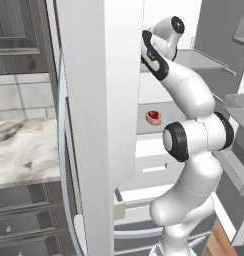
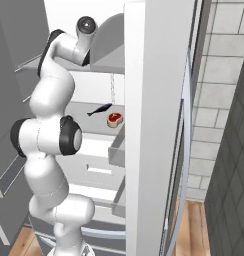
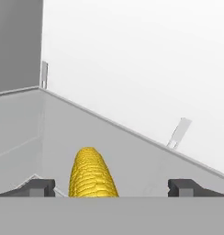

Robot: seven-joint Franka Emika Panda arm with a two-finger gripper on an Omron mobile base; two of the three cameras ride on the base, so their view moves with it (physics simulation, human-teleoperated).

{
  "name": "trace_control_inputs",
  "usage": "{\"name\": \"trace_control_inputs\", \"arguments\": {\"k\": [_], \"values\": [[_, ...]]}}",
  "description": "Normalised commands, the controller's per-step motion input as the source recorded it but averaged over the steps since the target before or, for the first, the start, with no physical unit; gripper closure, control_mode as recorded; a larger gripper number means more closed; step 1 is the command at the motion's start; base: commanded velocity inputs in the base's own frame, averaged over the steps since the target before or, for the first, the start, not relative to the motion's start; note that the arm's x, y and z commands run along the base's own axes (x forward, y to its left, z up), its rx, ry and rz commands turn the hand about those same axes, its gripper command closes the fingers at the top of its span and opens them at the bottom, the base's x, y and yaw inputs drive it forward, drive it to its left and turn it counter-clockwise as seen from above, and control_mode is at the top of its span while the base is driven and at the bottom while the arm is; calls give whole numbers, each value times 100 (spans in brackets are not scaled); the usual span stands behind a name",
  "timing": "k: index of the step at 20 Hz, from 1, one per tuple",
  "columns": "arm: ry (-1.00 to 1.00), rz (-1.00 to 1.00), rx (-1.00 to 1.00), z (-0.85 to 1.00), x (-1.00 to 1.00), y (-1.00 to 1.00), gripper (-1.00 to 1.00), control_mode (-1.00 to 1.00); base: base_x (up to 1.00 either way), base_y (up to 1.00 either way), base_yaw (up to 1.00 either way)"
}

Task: Transport the steak and corn to the fridge. Place the steak on the rack containing meat and place the corn on the rack containing the vegetable, ensuring meats and vegetables are on different racks.

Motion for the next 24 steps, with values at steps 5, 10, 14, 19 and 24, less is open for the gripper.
{"name": "trace_control_inputs", "arguments": {"k": [5, 10, 14, 19, 24], "values": [[0, 0, 0, -27, -78, -5, -100, -100, 0, 0, 0], [-5, 0, 5, -93, -100, -4, -100, -100, 0, 0, 0], [0, -3, 18, -23, -100, -16, -100, -100, 0, 0, 0], [35, -10, 9, 0, -100, -2, -100, -100, 0, 0, 0], [55, -11, 3, 0, -100, 0, -100, -100, 0, 0, 0]]}}
